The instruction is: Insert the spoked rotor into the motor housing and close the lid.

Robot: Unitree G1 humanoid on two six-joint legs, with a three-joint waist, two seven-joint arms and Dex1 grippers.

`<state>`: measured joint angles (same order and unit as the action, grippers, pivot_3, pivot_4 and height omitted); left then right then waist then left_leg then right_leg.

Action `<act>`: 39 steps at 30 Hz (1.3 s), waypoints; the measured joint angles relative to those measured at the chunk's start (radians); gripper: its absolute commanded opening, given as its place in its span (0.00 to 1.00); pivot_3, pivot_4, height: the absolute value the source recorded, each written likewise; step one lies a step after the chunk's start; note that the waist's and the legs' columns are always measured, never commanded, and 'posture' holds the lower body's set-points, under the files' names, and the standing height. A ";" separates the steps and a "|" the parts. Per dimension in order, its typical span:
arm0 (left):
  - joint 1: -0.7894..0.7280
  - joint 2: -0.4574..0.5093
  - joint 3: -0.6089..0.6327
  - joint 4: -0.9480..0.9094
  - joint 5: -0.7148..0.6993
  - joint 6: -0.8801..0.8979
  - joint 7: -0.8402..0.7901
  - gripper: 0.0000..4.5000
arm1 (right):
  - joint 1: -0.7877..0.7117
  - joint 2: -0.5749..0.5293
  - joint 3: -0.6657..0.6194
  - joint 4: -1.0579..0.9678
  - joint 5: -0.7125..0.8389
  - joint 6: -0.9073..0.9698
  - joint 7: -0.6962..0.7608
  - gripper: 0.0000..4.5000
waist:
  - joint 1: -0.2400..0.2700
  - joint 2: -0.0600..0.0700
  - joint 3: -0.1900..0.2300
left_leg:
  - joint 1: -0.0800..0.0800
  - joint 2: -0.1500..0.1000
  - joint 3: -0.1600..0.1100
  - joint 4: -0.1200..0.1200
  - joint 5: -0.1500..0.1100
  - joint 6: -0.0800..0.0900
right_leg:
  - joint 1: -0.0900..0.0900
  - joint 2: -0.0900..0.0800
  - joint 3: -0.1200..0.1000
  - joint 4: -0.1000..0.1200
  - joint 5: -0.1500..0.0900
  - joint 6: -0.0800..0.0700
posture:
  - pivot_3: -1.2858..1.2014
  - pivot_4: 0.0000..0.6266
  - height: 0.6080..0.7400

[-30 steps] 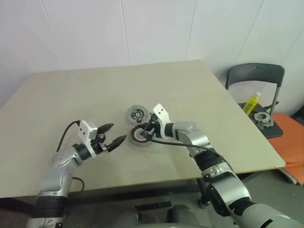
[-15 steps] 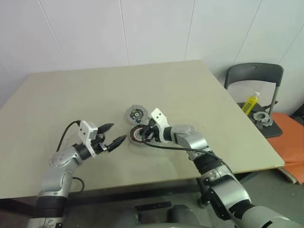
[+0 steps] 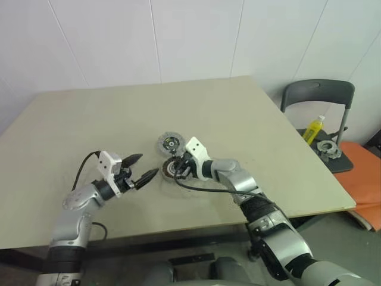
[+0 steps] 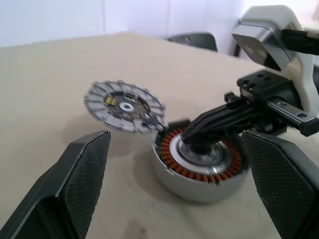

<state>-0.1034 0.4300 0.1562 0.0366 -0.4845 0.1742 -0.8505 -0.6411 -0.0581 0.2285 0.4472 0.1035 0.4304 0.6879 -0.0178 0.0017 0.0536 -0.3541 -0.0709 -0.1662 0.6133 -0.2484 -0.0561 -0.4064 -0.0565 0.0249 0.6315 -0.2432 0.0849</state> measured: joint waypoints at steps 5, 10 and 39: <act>-0.008 0.003 0.059 -0.068 -0.085 0.085 0.034 1.00 | -0.060 -0.040 -0.018 -0.026 0.055 -0.034 0.129 0.00 | -0.002 0.000 0.000 | 0.000 0.000 0.001 0.000 0.000 0.000 | 0.000 0.000 0.000 -0.001 0.000 0.000 | 0.52 0.00 1.00; 0.135 0.007 0.111 -0.240 -0.261 0.266 0.079 1.00 | -0.062 -0.114 0.037 -0.033 0.037 -0.090 0.255 0.00 | -0.009 0.000 0.000 | -0.001 0.000 0.000 -0.001 0.000 0.000 | -0.001 -0.001 0.001 -0.001 0.000 0.000 | 0.52 0.00 1.00; 0.423 -0.326 0.225 -0.458 -1.312 0.193 1.220 1.00 | -0.129 -0.171 0.102 -0.025 0.003 -0.277 0.474 0.00 | 0.007 -0.001 0.000 | 0.000 -0.001 0.003 0.002 0.000 -0.001 | 0.003 -0.002 -0.001 -0.003 -0.004 0.000 | 0.52 0.00 1.00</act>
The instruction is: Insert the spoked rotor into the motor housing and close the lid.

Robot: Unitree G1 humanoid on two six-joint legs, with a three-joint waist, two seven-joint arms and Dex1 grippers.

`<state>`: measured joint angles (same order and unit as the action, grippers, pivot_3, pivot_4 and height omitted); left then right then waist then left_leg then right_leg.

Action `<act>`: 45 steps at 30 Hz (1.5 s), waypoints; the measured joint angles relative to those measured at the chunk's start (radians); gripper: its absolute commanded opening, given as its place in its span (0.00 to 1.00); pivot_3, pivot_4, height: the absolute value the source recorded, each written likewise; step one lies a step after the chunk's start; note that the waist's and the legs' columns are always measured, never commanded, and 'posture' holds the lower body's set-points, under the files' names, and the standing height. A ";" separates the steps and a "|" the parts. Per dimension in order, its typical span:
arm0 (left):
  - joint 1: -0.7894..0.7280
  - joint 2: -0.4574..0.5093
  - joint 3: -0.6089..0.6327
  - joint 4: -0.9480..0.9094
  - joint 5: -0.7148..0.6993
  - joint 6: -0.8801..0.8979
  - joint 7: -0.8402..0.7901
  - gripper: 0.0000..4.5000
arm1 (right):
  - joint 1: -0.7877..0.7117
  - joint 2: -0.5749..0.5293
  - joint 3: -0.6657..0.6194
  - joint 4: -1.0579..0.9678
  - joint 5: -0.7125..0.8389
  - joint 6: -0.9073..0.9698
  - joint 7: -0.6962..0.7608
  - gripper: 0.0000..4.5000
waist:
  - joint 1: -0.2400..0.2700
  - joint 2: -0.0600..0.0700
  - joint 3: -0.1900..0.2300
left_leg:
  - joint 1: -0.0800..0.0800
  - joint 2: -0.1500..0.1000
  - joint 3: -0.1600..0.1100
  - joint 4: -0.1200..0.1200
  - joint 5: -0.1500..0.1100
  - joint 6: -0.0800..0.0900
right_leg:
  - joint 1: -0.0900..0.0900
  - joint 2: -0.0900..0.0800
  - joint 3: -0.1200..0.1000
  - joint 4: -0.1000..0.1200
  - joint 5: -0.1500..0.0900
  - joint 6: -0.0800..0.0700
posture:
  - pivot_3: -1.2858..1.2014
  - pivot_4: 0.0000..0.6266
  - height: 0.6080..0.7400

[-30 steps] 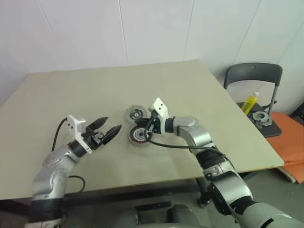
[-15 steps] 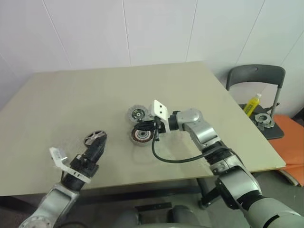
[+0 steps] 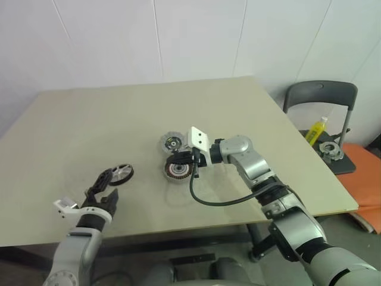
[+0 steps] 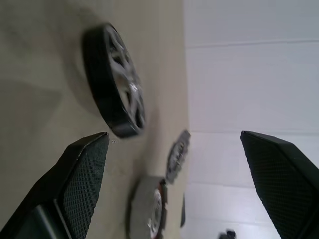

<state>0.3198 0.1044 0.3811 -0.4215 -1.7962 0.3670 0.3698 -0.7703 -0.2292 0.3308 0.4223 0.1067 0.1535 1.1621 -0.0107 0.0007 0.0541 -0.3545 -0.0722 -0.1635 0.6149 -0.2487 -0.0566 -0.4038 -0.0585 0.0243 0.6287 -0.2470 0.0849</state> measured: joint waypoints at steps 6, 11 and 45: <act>-0.058 0.051 0.037 0.173 0.033 0.039 -0.071 1.00 | 0.004 -0.028 -0.010 -0.039 0.033 0.018 0.026 0.00 | 0.001 0.001 -0.001 | 0.001 0.000 0.000 0.000 0.000 0.000 | 0.001 0.000 0.000 0.000 0.000 0.000 | 0.52 0.00 1.00; -0.116 0.053 0.048 0.271 0.054 0.071 -0.116 1.00 | 0.019 -0.030 -0.014 -0.078 0.046 0.036 0.032 0.00 | 0.010 0.010 -0.005 | 0.005 0.001 -0.001 0.000 -0.002 -0.003 | 0.003 0.000 -0.004 0.001 0.000 -0.001 | 0.52 0.00 1.00; -0.536 0.094 0.111 0.585 0.263 0.274 -0.147 0.12 | 0.050 -0.027 -0.009 -0.111 0.049 0.059 -0.013 0.00 | -0.024 0.018 -0.003 | -0.024 0.033 0.017 -0.004 0.027 -0.015 | 0.009 0.000 -0.042 -0.005 0.003 -0.008 | 0.52 0.00 1.00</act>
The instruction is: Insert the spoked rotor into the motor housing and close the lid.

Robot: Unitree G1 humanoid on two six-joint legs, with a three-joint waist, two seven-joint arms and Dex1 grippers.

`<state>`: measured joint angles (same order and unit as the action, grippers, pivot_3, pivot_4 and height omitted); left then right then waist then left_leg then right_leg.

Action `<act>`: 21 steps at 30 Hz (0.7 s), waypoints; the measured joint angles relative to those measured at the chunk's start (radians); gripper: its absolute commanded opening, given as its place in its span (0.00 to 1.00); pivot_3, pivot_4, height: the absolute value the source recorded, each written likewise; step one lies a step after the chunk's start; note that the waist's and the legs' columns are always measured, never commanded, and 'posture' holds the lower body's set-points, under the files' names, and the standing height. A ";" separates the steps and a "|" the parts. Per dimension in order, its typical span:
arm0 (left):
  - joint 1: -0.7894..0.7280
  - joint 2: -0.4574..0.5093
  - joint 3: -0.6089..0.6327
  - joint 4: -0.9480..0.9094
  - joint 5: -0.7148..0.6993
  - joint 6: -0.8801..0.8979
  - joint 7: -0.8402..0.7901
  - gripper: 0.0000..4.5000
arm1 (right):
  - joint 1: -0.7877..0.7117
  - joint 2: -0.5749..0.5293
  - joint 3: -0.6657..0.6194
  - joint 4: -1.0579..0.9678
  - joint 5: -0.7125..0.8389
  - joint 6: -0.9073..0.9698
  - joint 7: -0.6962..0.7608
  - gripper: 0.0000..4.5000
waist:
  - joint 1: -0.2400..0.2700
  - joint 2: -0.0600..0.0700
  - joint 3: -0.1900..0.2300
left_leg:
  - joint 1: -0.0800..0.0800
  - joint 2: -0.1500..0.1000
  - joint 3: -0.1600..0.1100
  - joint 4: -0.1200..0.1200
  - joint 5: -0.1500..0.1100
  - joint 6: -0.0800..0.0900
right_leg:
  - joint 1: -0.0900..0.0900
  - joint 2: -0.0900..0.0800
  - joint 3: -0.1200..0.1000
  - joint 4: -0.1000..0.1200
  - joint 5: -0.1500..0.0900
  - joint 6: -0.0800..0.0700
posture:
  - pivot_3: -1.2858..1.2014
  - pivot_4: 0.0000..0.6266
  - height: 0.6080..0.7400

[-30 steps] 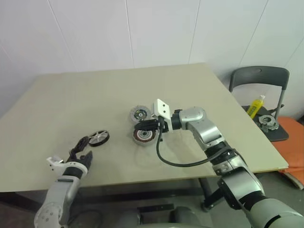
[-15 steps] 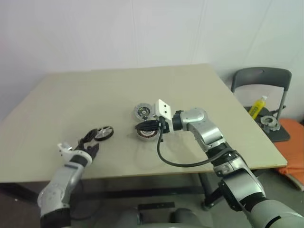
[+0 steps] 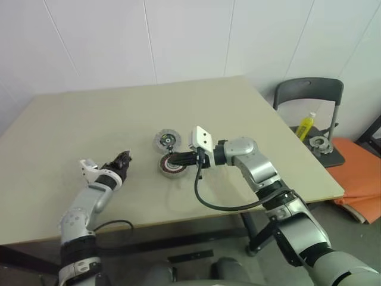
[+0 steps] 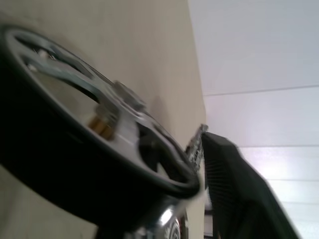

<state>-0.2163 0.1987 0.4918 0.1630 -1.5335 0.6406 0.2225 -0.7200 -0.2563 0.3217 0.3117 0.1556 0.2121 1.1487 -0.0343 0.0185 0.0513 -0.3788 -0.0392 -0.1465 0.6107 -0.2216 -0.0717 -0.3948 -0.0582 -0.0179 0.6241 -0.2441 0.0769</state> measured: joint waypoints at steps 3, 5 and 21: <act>-0.002 -0.023 0.006 -0.008 -0.003 0.005 0.005 0.12 | 0.000 0.000 0.000 0.002 -0.007 0.000 -0.006 0.00 | 0.016 -0.003 0.002 | 0.000 0.000 0.006 -0.007 0.000 0.000 | -0.006 0.000 0.007 0.003 -0.001 -0.001 | 0.52 0.00 1.00; -0.006 -0.035 0.007 -0.010 -0.005 0.007 0.006 0.12 | 0.000 0.002 0.000 0.005 -0.013 0.000 -0.011 0.00 | 0.023 -0.005 0.003 | 0.000 0.000 0.008 -0.008 0.000 0.000 | -0.009 0.000 0.009 0.004 -0.001 -0.002 | 0.52 0.00 1.00; -0.044 -0.018 -0.080 -0.115 -0.063 0.199 -0.087 0.12 | 0.000 -0.022 -0.013 0.020 -0.016 0.000 -0.023 0.00 | 0.021 -0.014 0.009 | 0.002 0.000 0.012 -0.004 0.000 0.000 | -0.005 0.000 0.011 0.004 -0.005 -0.002 | 0.52 0.00 1.00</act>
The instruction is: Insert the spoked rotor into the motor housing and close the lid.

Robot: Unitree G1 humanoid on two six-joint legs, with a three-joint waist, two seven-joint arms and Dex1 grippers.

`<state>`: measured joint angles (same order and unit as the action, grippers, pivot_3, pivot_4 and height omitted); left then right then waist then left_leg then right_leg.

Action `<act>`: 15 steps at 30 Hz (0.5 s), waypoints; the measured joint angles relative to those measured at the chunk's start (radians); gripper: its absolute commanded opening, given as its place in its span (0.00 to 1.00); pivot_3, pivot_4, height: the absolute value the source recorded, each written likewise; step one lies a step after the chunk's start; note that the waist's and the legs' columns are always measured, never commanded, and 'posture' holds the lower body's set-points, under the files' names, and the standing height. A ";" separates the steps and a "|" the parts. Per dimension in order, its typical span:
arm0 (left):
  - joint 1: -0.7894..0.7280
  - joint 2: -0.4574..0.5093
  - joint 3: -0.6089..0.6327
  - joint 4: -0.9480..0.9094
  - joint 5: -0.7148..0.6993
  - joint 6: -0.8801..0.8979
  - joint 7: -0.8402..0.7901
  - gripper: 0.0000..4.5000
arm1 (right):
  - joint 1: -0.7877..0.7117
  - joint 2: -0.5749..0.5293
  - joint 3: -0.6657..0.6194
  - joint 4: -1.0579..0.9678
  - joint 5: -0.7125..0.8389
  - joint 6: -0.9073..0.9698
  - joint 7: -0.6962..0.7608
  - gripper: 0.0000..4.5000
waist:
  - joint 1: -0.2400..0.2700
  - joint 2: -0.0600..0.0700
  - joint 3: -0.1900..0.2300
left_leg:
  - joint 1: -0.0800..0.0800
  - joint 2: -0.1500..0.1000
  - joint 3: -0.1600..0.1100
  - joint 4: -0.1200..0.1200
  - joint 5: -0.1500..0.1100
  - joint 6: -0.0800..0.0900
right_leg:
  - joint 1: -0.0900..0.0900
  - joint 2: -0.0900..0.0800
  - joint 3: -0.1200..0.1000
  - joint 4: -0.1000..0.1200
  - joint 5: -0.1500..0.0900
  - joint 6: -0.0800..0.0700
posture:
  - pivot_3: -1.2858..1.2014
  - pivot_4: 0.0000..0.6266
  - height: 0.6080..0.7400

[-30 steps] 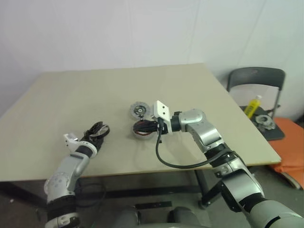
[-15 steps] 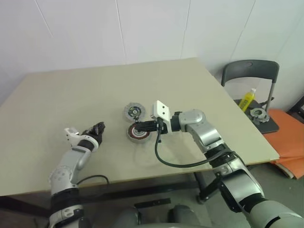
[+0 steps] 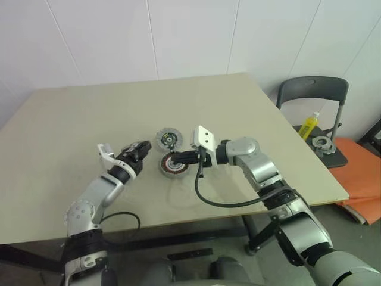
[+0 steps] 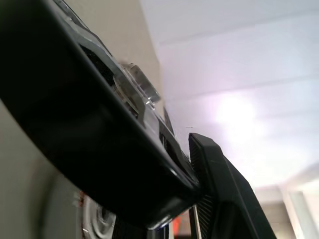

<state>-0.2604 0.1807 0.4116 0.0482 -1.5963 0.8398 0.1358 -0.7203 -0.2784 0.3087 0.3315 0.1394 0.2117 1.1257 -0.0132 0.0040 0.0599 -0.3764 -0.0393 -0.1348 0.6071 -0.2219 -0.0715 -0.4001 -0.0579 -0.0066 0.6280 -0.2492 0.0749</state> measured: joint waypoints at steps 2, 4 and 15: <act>0.000 0.021 -0.016 -0.001 -0.011 0.043 -0.020 0.12 | 0.000 -0.014 -0.003 0.000 0.000 0.001 0.000 0.00 | 0.000 0.000 0.000 | 0.000 0.000 0.000 0.000 0.000 0.000 | 0.000 0.000 0.000 0.000 0.000 0.000 | 0.52 0.00 1.00; -0.001 0.042 -0.030 -0.001 -0.027 0.083 -0.044 0.12 | 0.003 -0.023 -0.005 -0.001 0.000 0.001 0.000 0.00 | -0.002 0.000 0.000 | 0.000 0.000 0.001 0.000 0.000 0.000 | 0.000 0.000 0.001 0.000 0.000 0.000 | 0.52 0.00 1.00; -0.051 0.191 -0.154 0.044 0.108 0.235 -0.344 0.12 | 0.020 -0.030 -0.013 -0.015 0.003 0.023 -0.016 0.00 | -0.002 0.000 0.000 | 0.001 0.000 0.001 0.000 0.000 0.000 | -0.001 0.001 0.001 0.000 0.000 0.000 | 0.52 0.00 1.00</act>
<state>-0.3117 0.3715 0.2572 0.0927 -1.4885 1.0743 -0.2078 -0.7007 -0.3079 0.2957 0.3166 0.1422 0.2352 1.1102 -0.0155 0.0037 0.0601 -0.3759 -0.0391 -0.1334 0.6071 -0.2219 -0.0714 -0.4007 -0.0573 -0.0055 0.6285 -0.2494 0.0746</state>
